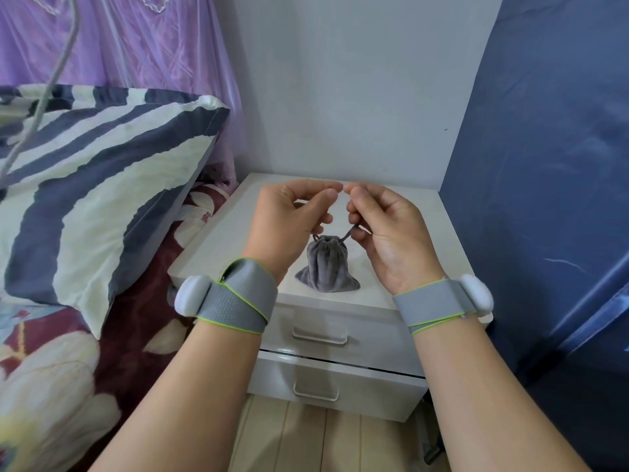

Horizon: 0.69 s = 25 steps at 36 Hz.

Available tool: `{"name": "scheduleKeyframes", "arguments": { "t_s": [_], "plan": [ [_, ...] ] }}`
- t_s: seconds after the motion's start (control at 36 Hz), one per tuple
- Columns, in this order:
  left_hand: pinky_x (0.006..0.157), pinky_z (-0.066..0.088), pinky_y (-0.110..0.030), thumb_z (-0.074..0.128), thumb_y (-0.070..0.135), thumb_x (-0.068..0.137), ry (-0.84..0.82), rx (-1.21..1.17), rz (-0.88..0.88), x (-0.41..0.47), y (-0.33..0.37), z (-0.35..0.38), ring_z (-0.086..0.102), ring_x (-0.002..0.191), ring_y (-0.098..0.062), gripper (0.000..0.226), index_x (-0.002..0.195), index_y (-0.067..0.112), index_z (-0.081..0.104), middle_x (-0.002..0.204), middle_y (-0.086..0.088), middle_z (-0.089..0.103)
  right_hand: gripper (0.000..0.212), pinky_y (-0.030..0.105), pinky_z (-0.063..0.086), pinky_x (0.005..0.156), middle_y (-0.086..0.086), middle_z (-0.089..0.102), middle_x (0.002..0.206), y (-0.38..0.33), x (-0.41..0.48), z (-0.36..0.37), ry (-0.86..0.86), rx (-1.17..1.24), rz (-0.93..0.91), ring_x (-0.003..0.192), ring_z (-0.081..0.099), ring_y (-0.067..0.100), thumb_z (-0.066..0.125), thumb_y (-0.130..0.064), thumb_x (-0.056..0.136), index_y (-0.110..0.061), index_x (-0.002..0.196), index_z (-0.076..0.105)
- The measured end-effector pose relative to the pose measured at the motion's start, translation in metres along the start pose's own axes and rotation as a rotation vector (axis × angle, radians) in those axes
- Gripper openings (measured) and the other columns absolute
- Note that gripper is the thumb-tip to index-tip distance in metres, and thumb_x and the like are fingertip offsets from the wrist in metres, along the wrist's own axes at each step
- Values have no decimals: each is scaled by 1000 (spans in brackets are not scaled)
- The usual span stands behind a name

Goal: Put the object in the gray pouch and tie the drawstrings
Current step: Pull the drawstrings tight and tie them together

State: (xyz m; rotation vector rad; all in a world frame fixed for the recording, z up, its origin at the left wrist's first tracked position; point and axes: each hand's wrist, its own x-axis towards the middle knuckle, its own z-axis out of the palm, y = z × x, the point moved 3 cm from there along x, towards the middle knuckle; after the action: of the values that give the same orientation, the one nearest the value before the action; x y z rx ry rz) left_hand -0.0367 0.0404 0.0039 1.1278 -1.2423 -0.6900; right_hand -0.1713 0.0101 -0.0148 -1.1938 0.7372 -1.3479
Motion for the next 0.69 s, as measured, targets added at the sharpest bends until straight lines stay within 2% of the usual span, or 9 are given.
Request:
{"name": "scheduleKeyframes", "arguments": {
  "t_s": [0.11,0.22,0.31,0.39,0.56,0.69],
  "plan": [
    [57,53,-22,63,3,91,-32,28,12,0,-2,2,57,59,-11,23,88,22,75,65,-7,62,14,21,42,60,-1,60,74,2,1,0,29,-13,-27,66,51,9,60,-12,93,-13,88,73],
    [61,56,-21,64,2,89,-21,45,-1,2,-5,1,60,58,-5,20,100,14,75,63,-1,65,19,22,48,67,4,63,81,2,1,-1,9,17,-4,70,55,10,54,-2,94,-7,97,72],
    [62,56,-22,66,3,88,-17,40,3,3,-6,0,60,61,-9,20,105,11,74,65,1,67,22,22,52,72,6,67,83,1,1,-1,-10,13,19,74,60,10,54,3,92,-7,101,72],
    [64,55,-25,70,4,85,-11,21,-8,3,-6,0,60,60,-8,18,102,11,69,69,1,70,17,23,54,70,5,69,80,3,0,-1,8,22,47,69,61,10,59,1,91,-8,100,69],
    [59,49,-20,74,6,82,-14,18,-12,3,-8,0,57,56,-6,8,81,14,72,66,-2,67,9,23,53,64,2,66,76,6,0,-4,85,-17,58,65,58,10,62,-7,91,-9,94,69],
    [58,47,-16,72,3,84,-40,15,9,1,-6,5,56,53,-4,10,83,12,74,67,-4,68,6,22,51,61,-3,62,71,10,0,-3,128,-43,91,60,55,7,67,-14,89,-11,90,72]
  ]
}}
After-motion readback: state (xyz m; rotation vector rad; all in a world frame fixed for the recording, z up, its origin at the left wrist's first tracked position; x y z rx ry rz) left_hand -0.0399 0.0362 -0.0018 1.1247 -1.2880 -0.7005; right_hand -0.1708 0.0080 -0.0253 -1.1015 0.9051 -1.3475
